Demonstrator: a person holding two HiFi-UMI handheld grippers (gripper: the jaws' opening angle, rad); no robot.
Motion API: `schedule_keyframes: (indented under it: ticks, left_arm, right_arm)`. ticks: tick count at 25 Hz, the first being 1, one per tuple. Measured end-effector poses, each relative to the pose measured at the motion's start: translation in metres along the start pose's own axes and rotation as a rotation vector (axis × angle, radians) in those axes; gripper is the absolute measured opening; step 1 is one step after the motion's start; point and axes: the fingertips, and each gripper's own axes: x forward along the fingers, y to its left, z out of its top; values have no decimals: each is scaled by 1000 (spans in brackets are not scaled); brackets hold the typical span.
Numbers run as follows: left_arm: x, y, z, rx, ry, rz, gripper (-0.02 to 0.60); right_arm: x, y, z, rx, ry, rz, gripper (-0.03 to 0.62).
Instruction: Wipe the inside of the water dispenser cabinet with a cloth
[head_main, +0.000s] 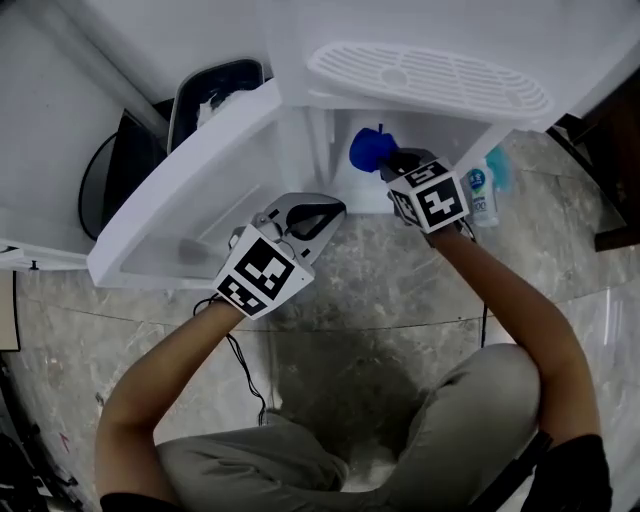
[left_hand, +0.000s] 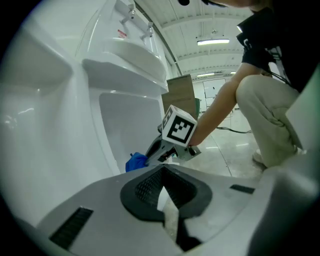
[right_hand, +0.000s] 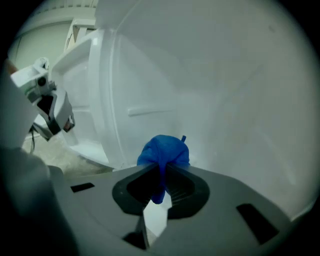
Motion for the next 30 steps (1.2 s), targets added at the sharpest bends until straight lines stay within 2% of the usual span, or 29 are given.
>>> schedule_keyframes:
  ticks: [3,6,10,14,21,25,30]
  left_arm:
    - [-4,0,-5,-29,12,-10,6]
    - [-9,-8,-12,-46,28,-27,6]
    - [-13,-14,-19,-65,51,-38,6]
    - [-20,-12,-22,-120,51,-28,6]
    - [-22,-27,-33,-179,73,-56,6]
    - [-15,-25,-32,-222,67,-53,6]
    - [-13,-25,-27,-212,65,-62,6]
  right_arm:
    - [26,5,-3,-118,7,-14,31]
    - [47,14,4,-193,2,-12,31]
    - [72,12,16,-277,-1,-67,31]
    - [92,1,22,-267,-9,-102,31]
    - [120,-30,38,-229,-31,-140,31]
    - [114,-23,35,-200,-77,-139,31]
    - [100,-6,25,-230,-88,-119,31]
